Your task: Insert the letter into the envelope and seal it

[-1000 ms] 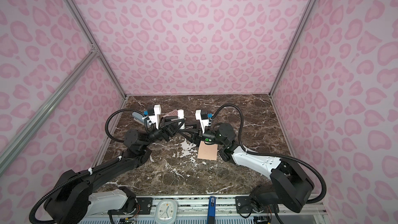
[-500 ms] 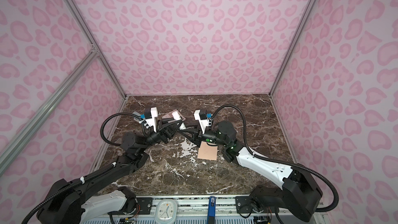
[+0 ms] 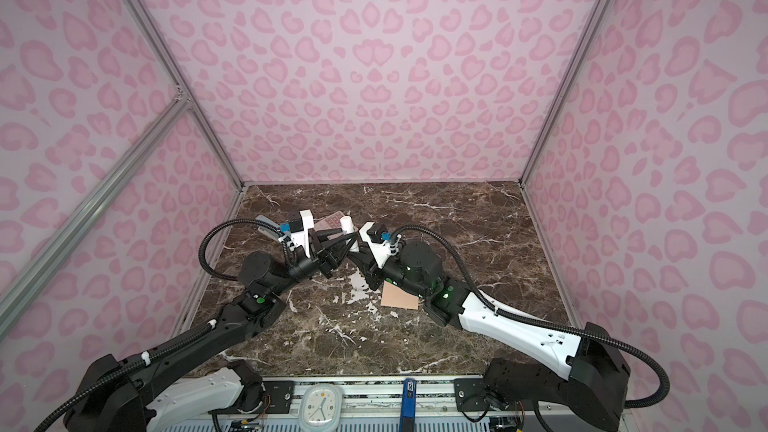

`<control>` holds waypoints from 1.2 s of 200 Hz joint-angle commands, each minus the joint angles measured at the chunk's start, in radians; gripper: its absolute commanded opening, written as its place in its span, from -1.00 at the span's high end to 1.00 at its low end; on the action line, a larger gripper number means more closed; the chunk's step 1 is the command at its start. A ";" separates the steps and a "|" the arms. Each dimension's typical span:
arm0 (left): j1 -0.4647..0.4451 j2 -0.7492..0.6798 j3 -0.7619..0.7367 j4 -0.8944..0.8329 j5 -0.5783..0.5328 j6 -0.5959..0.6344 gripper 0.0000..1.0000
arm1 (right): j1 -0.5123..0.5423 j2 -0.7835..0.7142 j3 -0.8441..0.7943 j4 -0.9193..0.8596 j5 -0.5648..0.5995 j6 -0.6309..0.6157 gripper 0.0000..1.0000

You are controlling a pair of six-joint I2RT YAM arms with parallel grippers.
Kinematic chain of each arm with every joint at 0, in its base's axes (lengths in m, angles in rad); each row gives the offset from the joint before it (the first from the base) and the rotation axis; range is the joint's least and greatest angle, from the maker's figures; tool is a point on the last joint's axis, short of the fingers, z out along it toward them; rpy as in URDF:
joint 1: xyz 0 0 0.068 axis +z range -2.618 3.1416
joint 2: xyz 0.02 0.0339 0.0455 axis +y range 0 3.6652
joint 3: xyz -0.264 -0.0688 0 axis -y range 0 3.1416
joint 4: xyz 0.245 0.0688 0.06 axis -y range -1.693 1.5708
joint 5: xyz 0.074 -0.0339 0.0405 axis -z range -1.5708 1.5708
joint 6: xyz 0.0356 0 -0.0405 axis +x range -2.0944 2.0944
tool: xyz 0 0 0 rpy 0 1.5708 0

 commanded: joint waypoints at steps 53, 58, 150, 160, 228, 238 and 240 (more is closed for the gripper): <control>-0.037 -0.042 -0.057 -0.061 -0.267 0.070 0.91 | 0.176 0.026 0.039 0.052 0.491 -0.201 0.53; -0.037 -0.042 -0.060 -0.057 -0.274 0.069 0.92 | 0.186 0.034 0.049 0.050 0.504 -0.208 0.52; 0.022 -0.085 -0.064 -0.054 -0.289 0.042 0.92 | 0.097 -0.002 0.026 -0.041 0.229 -0.097 -0.05; 0.040 -0.095 -0.061 -0.054 -0.262 0.031 0.91 | 0.048 -0.024 -0.003 -0.036 0.148 -0.079 -0.04; 0.082 -0.068 0.021 -0.021 0.079 -0.053 0.92 | -0.224 -0.052 -0.102 0.194 -0.424 0.103 0.05; 0.083 -0.043 0.027 0.016 0.136 -0.078 0.92 | -0.241 -0.035 -0.099 0.239 -0.489 0.136 0.06; 0.083 -0.038 0.029 0.023 0.145 -0.082 0.92 | -0.243 -0.031 -0.098 0.246 -0.501 0.141 0.06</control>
